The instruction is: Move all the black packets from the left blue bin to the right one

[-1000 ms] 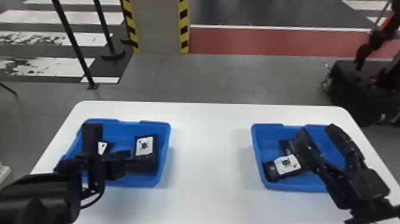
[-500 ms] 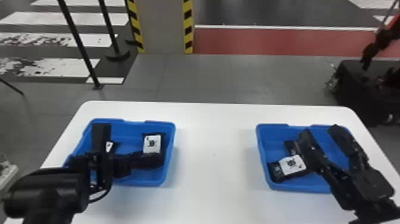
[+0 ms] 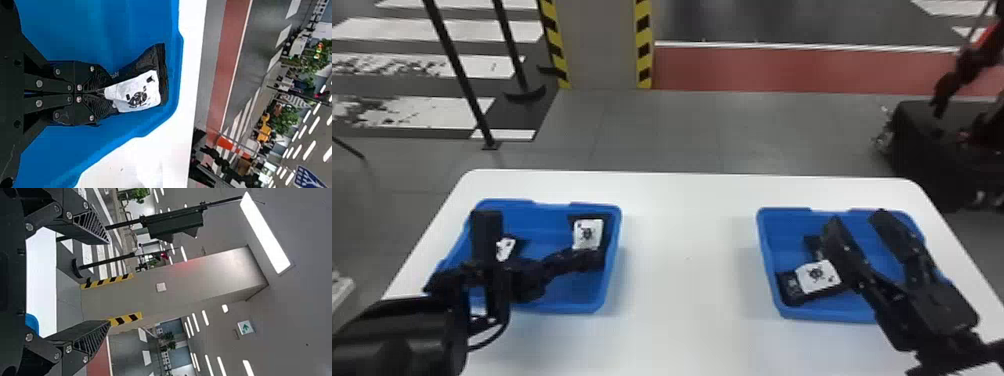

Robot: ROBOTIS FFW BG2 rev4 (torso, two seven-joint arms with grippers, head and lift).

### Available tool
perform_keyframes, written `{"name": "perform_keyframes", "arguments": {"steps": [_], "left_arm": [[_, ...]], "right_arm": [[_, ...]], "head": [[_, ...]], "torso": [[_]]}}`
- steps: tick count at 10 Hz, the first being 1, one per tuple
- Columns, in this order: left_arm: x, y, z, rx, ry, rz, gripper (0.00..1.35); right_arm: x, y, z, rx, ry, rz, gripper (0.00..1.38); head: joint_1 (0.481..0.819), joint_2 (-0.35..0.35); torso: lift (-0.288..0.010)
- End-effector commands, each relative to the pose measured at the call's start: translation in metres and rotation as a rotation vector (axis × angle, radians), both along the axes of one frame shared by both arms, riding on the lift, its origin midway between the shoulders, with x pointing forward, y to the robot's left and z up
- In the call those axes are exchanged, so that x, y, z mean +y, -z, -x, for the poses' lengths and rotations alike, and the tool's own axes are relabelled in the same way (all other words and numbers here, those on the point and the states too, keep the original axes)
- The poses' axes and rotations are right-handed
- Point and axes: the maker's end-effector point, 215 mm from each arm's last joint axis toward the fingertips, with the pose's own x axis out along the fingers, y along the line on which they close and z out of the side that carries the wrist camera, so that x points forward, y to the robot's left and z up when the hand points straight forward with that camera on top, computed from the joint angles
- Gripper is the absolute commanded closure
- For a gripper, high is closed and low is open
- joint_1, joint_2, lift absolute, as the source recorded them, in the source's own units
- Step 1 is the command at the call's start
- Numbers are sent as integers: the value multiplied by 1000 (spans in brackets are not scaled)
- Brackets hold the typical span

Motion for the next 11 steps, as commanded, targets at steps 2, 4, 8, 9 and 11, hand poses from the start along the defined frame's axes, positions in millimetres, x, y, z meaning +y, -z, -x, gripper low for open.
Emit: {"name": "perform_keyframes", "arguments": {"steps": [2,4,8,9,11], "left_arm": [[-11,-35,48,-25,48,17,1211],[-47,-84,74,-90,137,51,1211],[-139,-127,56,-132,322,153,1211],[-158,-126,47,-134,358,172,1211],[-188,-133,29,-152,398,206,1211]], "right_arm": [[15,-2,-5,7,-44,-14,332],[35,8,-6,52,-108,-31,332],[81,20,-17,105,-242,-72,343],[91,24,-19,119,-282,-78,343],[109,28,-20,142,-357,-90,346]], "head": [[695,21],[695,26],[695,-33],[695,-43],[695,-56]], "torso": [[-110],[-110],[-110],[-110],[-110]]}}
